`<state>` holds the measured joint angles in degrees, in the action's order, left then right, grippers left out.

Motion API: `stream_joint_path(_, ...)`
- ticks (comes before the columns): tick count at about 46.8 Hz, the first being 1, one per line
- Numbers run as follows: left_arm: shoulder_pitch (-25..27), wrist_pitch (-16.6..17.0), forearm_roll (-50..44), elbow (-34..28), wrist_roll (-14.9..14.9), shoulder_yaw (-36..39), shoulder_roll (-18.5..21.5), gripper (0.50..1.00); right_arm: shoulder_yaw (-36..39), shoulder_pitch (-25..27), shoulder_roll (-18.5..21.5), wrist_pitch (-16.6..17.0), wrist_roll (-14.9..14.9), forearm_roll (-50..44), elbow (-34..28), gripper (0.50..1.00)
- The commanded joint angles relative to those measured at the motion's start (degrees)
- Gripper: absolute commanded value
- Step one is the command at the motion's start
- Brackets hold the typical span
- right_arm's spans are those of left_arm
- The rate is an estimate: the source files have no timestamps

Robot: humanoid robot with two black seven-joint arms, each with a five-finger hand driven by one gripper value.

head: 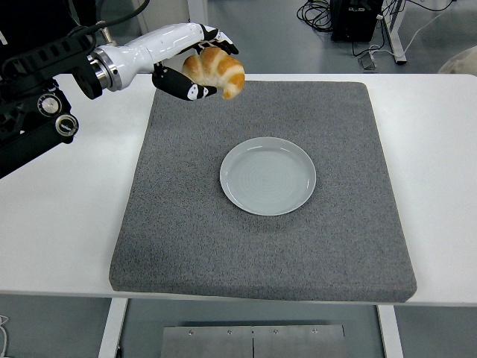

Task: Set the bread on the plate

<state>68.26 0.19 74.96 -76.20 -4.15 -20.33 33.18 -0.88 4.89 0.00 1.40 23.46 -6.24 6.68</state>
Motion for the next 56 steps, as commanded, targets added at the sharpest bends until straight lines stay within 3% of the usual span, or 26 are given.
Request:
stream_joint_path(1,-0.2,0.1,1.8,0.0,0.1,0.0,-1.6,0.683,0.0,-0.1,0.0,0.0,0.0,0.0,0.0,1.000)
stream_joint_path(26,-4.4,2.1,7.4,2.5,0.3,0.8,-11.6,0.687,0.0,-0.1,0.0,0.0,0.0,0.0,0.0,1.000)
stream_joint_path(39,-7.0,3.1,9.1,5.4,0.2,1.5,-14.1,0.689,0.0,0.0,0.0,0.0,0.0,0.0,0.0,1.000)
stream_joint_path(56,-7.3,12.1,8.7,9.8,0.1,11.1,-17.3,0.693,0.0,-0.1,0.0,0.0,0.0,0.0,0.0,1.000)
